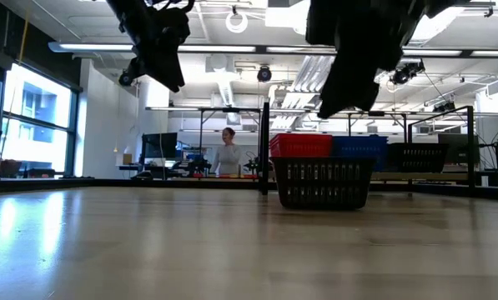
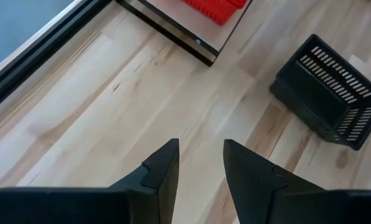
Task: Stack baskets on shelf by color
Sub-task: Stack the black bin on the other black bins on the shelf
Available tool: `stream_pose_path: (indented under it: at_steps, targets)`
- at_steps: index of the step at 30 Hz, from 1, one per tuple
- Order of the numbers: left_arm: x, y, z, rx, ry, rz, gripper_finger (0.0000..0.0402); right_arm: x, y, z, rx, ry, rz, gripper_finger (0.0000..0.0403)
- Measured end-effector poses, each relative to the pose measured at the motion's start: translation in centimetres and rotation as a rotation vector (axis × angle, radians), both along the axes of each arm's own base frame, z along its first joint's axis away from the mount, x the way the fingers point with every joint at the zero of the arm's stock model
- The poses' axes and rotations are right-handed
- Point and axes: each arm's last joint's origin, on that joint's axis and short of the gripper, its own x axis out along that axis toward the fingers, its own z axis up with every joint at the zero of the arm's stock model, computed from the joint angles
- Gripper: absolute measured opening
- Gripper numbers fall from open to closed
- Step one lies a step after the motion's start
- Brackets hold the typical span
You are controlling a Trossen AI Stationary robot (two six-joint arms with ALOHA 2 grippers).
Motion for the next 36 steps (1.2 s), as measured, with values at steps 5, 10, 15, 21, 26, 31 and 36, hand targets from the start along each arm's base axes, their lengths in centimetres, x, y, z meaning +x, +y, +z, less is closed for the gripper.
stream_pose_path:
  at_steps: [5, 10, 15, 21, 26, 31, 36]
  targets:
    - [0.1, -0.2, 0.0, 0.011, 0.008, -0.028, 0.0115, 0.4, 0.1, -1.0, -0.015, 0.034, -0.011, 0.0111]
    - [0.1, -0.2, 0.0, 0.011, 0.009, -0.028, 0.0115, 0.6, 0.0, -1.9, -0.040, 0.065, -0.021, 0.0111]
    - [0.1, -0.2, 0.0, 0.011, 0.009, -0.028, 0.0115, 0.8, 0.1, -2.9, -0.051, 0.103, -0.019, 0.0111]
    - [0.1, -0.2, 0.0, 0.011, 0.009, -0.027, 0.0115, 1.1, 0.2, -4.1, -0.062, 0.146, -0.017, 0.0111]
    - [0.1, -0.2, 0.0, 0.014, 0.010, -0.026, 0.0115, 1.0, 0.1, -4.6, -0.072, 0.175, -0.017, 0.0111]
    - [0.1, -0.2, 0.0, 0.015, 0.009, -0.025, 0.0115, 0.8, 0.1, -5.2, -0.093, 0.221, -0.026, 0.0107]
    - [0.1, -0.2, 0.0, 0.016, 0.009, -0.025, 0.0115, 0.8, 0.1, -5.6, -0.079, 0.245, -0.041, 0.0082]
